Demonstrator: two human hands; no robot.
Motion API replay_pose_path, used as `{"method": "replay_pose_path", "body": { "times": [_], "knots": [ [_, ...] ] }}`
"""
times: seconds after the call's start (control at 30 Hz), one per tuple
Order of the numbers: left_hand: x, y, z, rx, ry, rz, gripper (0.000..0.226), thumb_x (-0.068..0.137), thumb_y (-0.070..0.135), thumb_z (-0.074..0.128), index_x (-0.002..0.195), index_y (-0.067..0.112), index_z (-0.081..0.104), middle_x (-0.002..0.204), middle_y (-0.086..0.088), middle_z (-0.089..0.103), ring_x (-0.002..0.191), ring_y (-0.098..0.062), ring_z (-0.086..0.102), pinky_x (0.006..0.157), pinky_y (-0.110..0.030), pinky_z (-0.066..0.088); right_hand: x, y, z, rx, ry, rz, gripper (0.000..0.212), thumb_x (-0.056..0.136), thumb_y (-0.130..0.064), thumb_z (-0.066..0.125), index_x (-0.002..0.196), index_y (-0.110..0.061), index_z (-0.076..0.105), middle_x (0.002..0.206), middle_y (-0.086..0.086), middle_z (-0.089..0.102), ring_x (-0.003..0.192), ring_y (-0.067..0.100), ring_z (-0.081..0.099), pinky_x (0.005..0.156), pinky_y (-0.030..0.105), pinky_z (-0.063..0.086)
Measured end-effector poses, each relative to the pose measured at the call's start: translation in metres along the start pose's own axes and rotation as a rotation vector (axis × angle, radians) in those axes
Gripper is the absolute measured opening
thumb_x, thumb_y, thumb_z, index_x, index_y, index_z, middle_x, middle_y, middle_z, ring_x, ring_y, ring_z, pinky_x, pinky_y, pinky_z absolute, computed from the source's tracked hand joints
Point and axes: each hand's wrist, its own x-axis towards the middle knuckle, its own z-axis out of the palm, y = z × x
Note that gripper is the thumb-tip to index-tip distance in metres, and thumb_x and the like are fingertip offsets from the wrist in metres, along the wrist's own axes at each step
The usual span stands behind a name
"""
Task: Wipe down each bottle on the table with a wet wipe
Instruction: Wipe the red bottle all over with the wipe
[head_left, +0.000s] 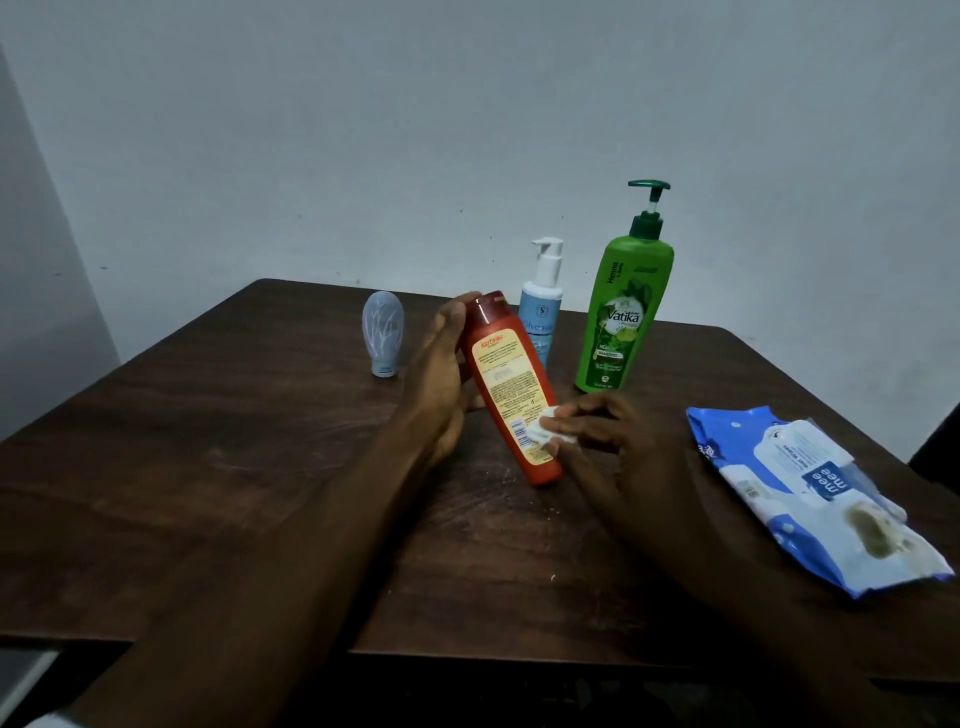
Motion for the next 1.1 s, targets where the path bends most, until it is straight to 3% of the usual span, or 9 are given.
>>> {"method": "replay_pose_path", "body": {
  "times": [0.13,0.37,0.5,0.63,0.77,0.9,1.0,1.1],
  "knots": [
    [-0.001,0.003,-0.001,-0.013,-0.074,0.018,0.034,0.108,0.043,0.028,0.123,0.039,0.059,0.125,0.000,0.062,0.110,-0.022,0.064,0.082,-0.047,0.059,0.011,0.002,0.000,0.042,-0.005,0.053,0.029,0.086,-0.014,0.075,0.115,-0.017,0.074,0.113,-0.006,0.063,0.107,0.004,0.062,0.087,0.022,0.057],
    [-0.001,0.004,-0.001,-0.028,-0.154,0.049,0.036,0.109,0.031,0.034,0.138,0.041,0.052,0.132,0.000,0.062,0.115,-0.023,0.066,0.081,-0.048,0.061,0.060,-0.005,-0.003,-0.013,0.102,-0.023,0.027,0.084,-0.020,0.077,0.111,-0.016,0.075,0.105,-0.007,0.063,0.092,-0.011,0.057,0.076,0.000,0.045],
    [-0.001,0.004,-0.002,-0.012,-0.112,0.057,0.034,0.106,0.032,0.042,0.136,0.028,0.058,0.109,-0.001,0.072,0.105,-0.023,0.068,0.070,-0.038,0.061,0.088,-0.009,-0.003,-0.016,0.160,-0.070,0.025,0.085,-0.023,0.078,0.110,-0.015,0.076,0.103,-0.002,0.068,0.092,0.003,0.063,0.076,0.009,0.053],
    [-0.003,0.005,-0.002,0.054,-0.116,0.073,0.038,0.105,0.039,0.044,0.138,0.029,0.060,0.122,-0.005,0.070,0.112,-0.025,0.067,0.069,-0.035,0.060,0.102,-0.014,0.000,0.008,0.219,-0.109,0.022,0.087,-0.022,0.076,0.108,-0.014,0.077,0.099,-0.001,0.068,0.092,0.005,0.064,0.076,0.020,0.057],
    [-0.005,0.006,-0.001,0.061,-0.150,0.084,0.037,0.104,0.040,0.046,0.137,0.034,0.060,0.129,-0.005,0.067,0.112,-0.022,0.066,0.070,-0.035,0.058,0.092,-0.017,0.008,-0.082,0.273,-0.196,0.025,0.091,-0.017,0.070,0.114,-0.008,0.074,0.105,0.007,0.066,0.098,0.004,0.057,0.086,0.011,0.046],
    [-0.006,0.007,-0.002,0.061,-0.178,0.087,0.035,0.103,0.039,0.049,0.137,0.037,0.060,0.123,-0.001,0.072,0.111,-0.021,0.068,0.075,-0.039,0.060,0.065,-0.013,0.020,-0.193,0.203,-0.255,0.034,0.093,-0.010,0.065,0.126,-0.002,0.065,0.120,0.016,0.058,0.112,0.023,0.056,0.094,0.033,0.051],
    [-0.005,0.004,-0.002,0.050,-0.231,0.072,0.037,0.104,0.034,0.047,0.139,0.035,0.056,0.126,-0.003,0.070,0.110,-0.021,0.068,0.073,-0.034,0.059,0.045,-0.007,0.023,-0.266,0.153,-0.304,0.038,0.086,-0.002,0.071,0.124,-0.002,0.067,0.119,0.017,0.060,0.112,0.026,0.053,0.096,0.031,0.046],
    [-0.005,0.000,-0.002,0.009,-0.313,0.065,0.056,0.082,0.017,0.051,0.135,0.034,0.053,0.125,-0.003,0.068,0.099,-0.019,0.068,0.068,-0.030,0.058,0.035,-0.002,0.019,-0.274,0.124,-0.312,0.042,0.083,0.001,0.074,0.124,-0.004,0.068,0.119,0.018,0.060,0.111,0.030,0.055,0.094,0.037,0.048]
  ]
}}
